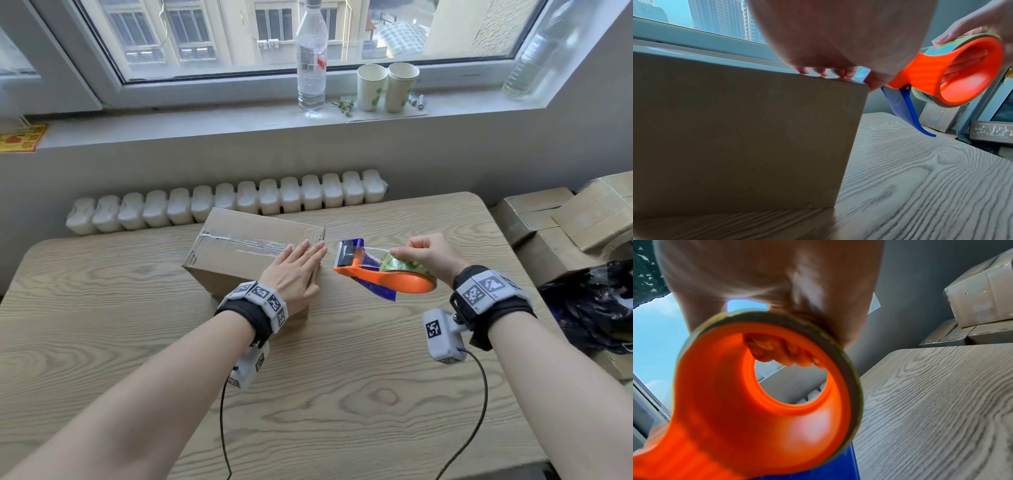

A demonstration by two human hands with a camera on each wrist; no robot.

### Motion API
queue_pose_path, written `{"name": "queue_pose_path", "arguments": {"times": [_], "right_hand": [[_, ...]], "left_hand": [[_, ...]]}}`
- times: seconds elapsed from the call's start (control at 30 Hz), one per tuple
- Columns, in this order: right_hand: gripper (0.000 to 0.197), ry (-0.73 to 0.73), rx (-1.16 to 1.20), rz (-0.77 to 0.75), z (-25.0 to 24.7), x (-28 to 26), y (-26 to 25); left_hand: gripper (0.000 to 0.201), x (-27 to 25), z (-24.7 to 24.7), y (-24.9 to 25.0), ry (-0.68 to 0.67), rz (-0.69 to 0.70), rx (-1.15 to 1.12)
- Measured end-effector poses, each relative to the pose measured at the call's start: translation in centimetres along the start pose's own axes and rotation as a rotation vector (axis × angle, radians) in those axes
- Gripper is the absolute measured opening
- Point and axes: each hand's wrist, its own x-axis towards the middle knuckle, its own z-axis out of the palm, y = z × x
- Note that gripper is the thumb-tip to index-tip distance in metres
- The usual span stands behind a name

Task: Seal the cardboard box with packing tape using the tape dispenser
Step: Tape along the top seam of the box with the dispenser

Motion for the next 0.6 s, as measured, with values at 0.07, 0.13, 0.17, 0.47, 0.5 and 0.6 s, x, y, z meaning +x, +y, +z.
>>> {"name": "queue_pose_path", "arguments": {"times": [0.07,0.13,0.17,0.47,0.5,0.6], "right_hand": [[0.031,0.013,0.025,-0.005,0.2,0.1,0.0],[0.035,0.057,0.021,-0.002,0.5,0.2,0.1],[0.037,0.083,0.006,0.004,0.6,0.3,0.0],[0.04,0.117,0.001,-0.051,1.6,0.4,-0.4],[0.04,0.121,0.008,-0.058,1.6,0.4,-0.5],[0.038,0.122,0.022,-0.065,1.8,0.5,-0.4]], "left_hand": [[0.072,0.0,-0.1,0.1,0.004,-0.002,-0.014],[0.073,0.1,-0.1,0.1,-0.003,-0.008,-0.028],[0.073,0.2,-0.1,0.1,-0.01,-0.011,-0.032],[0.072,0.3,0.2,0.2,-0.027,0.001,0.007],[0.072,0.3,0.3,0.1,-0.029,0.007,0.017],[0.073,0.3,0.3,-0.2,-0.031,0.019,0.024]]}}
